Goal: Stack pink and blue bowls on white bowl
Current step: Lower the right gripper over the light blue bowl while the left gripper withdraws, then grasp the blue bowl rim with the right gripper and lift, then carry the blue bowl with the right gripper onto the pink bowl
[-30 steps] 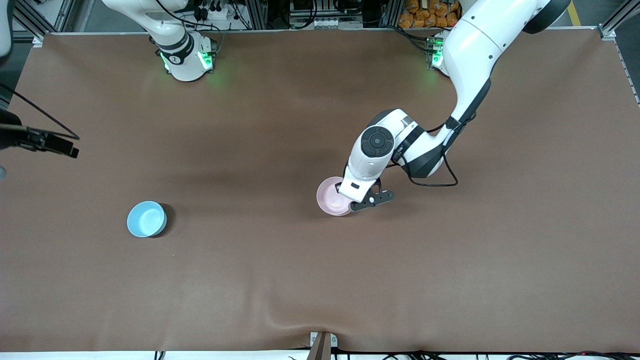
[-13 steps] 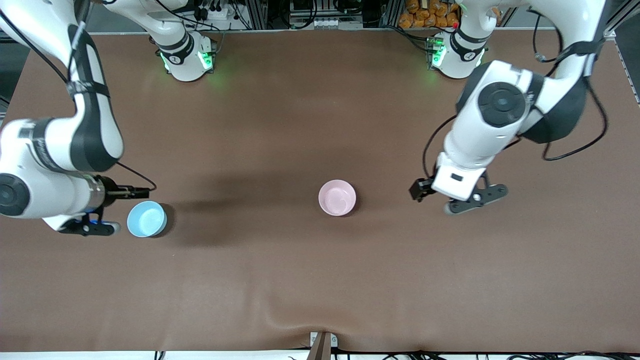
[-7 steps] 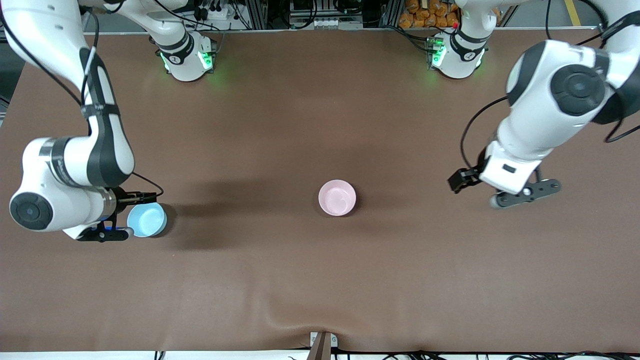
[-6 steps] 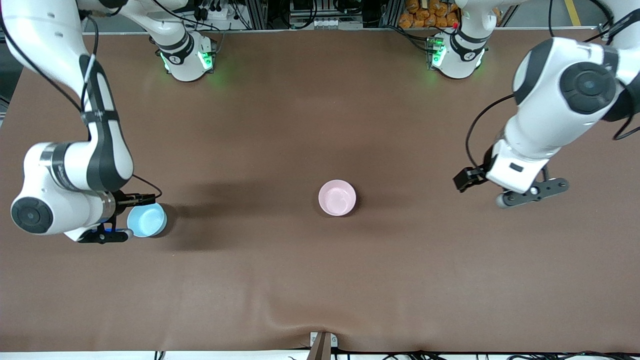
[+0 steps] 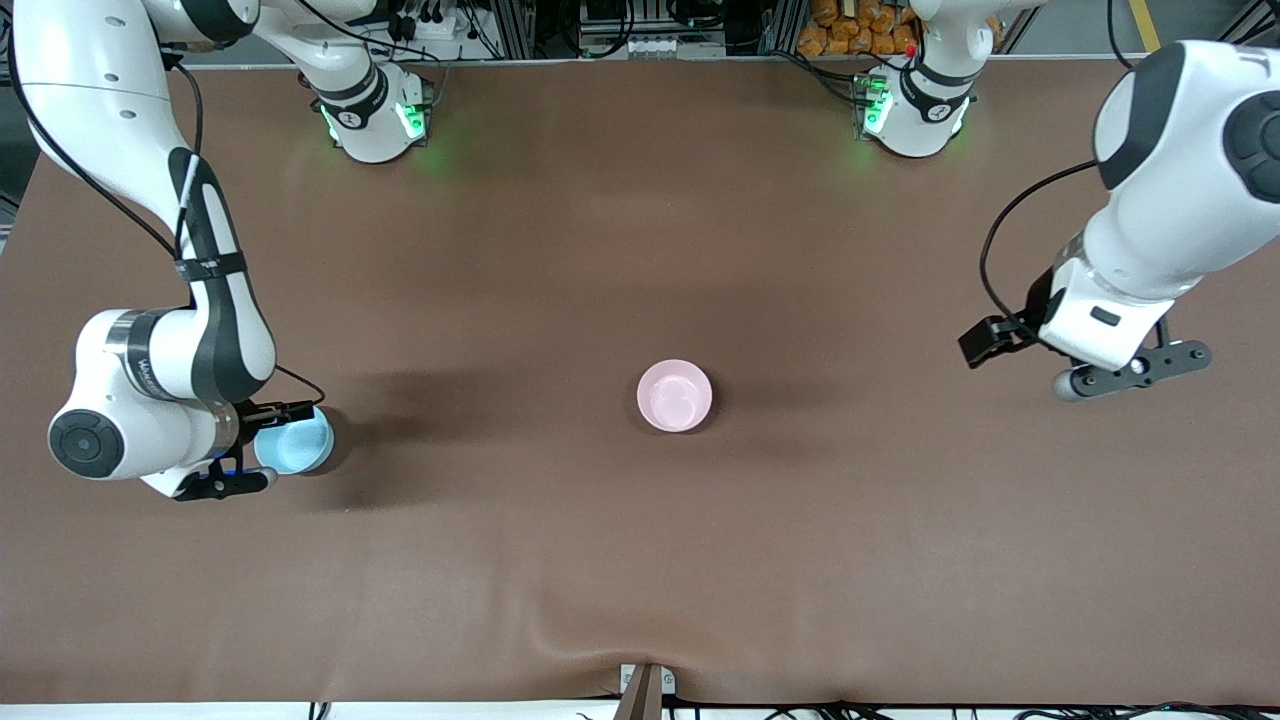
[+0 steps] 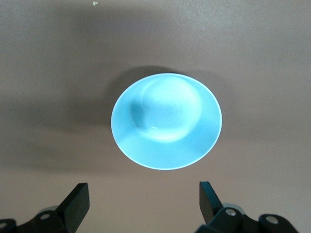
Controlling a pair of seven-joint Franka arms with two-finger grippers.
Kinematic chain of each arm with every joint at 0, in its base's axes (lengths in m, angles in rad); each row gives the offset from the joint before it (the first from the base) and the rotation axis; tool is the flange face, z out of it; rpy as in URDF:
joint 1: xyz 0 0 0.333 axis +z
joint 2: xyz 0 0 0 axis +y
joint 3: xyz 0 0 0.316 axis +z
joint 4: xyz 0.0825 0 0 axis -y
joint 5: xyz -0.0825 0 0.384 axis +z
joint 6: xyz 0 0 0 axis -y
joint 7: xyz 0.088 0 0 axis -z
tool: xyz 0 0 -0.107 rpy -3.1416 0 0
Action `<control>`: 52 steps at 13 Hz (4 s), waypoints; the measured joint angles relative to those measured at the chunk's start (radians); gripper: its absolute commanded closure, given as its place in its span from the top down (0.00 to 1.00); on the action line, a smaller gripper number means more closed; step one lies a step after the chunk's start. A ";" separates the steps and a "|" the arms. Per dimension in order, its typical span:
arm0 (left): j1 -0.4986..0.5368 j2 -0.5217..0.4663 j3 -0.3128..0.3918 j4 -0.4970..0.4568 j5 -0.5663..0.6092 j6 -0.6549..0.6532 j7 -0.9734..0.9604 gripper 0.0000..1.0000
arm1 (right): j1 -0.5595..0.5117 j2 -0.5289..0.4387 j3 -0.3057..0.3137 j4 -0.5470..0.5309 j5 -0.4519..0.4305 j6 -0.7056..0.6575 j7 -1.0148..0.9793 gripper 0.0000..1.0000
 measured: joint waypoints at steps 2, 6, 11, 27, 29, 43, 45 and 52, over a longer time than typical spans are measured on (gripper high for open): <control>0.017 -0.011 0.001 0.000 0.000 -0.017 0.031 1.00 | -0.001 0.009 0.000 -0.012 0.000 0.043 -0.007 1.00; 0.072 -0.024 0.002 0.000 -0.001 -0.051 0.144 1.00 | -0.013 0.062 -0.002 -0.025 0.000 0.126 -0.038 1.00; 0.122 -0.050 0.002 -0.001 -0.041 -0.071 0.225 1.00 | -0.067 0.073 -0.004 -0.025 0.001 0.183 -0.242 1.00; 0.122 -0.068 0.001 -0.007 -0.043 -0.075 0.226 1.00 | -0.102 0.129 -0.005 -0.018 0.122 0.245 -0.349 0.00; 0.123 -0.068 0.002 0.002 -0.043 -0.075 0.227 1.00 | -0.100 0.124 0.003 -0.001 0.161 0.199 -0.350 0.00; 0.120 -0.096 -0.009 0.020 -0.042 -0.105 0.237 1.00 | 0.285 0.074 0.123 0.031 0.447 0.242 0.126 0.00; 0.119 -0.108 -0.009 0.021 -0.042 -0.105 0.237 1.00 | 0.349 0.075 0.122 0.029 0.448 0.285 0.267 0.00; -0.100 -0.200 0.183 -0.019 -0.042 -0.136 0.239 1.00 | 0.472 0.084 0.121 0.026 0.449 0.409 0.613 0.00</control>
